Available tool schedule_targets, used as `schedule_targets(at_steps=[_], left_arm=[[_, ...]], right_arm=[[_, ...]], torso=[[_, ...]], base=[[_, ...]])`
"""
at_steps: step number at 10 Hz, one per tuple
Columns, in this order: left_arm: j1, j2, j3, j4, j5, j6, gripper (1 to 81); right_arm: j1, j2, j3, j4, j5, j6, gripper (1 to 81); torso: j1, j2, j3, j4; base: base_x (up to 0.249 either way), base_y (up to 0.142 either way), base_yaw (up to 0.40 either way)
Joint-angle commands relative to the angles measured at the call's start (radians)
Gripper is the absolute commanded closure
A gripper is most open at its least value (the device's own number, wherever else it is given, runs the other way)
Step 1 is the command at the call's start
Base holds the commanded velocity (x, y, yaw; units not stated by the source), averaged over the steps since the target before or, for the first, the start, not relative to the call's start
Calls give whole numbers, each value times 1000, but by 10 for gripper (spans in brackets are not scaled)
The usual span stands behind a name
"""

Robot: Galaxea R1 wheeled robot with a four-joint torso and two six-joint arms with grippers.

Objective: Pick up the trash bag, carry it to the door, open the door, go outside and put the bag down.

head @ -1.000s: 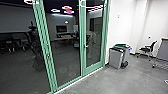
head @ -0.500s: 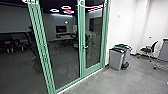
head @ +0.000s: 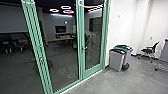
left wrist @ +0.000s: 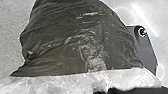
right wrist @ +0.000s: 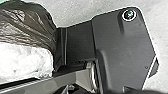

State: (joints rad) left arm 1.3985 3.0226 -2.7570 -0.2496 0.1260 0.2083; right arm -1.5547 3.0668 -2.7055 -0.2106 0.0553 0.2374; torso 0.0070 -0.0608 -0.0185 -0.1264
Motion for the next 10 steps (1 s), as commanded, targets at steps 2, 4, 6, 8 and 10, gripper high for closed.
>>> schedule_targets(at_steps=[2, 4, 6, 8, 10], left_arm=[[-72, -3, -3, 9, 55, 6, 811], [-72, -3, -3, 7, 54, 6, 811], [-72, -3, -3, 7, 54, 6, 811], [-72, -3, -3, 9, 54, 5, 811], [-72, -5, -3, 9, 54, 5, 811]], right_arm=[[50, 9, 6, -9, -43, 3, 10], [50, 9, 6, -9, -43, 3, 10], [52, 9, 6, -9, -43, 3, 10], [52, 11, 7, -9, -43, 3, 10], [52, 11, 6, -9, -43, 2, 10]], torso=[[0, 0, 0, 0], [0, 0, 0, 0], [0, 0, 0, 0], [0, 0, 0, 0], [0, 0, 0, 0]], base=[[150, -66, 0], [150, -67, 0], [151, -66, 0], [151, -66, 0], [150, -66, 0]])
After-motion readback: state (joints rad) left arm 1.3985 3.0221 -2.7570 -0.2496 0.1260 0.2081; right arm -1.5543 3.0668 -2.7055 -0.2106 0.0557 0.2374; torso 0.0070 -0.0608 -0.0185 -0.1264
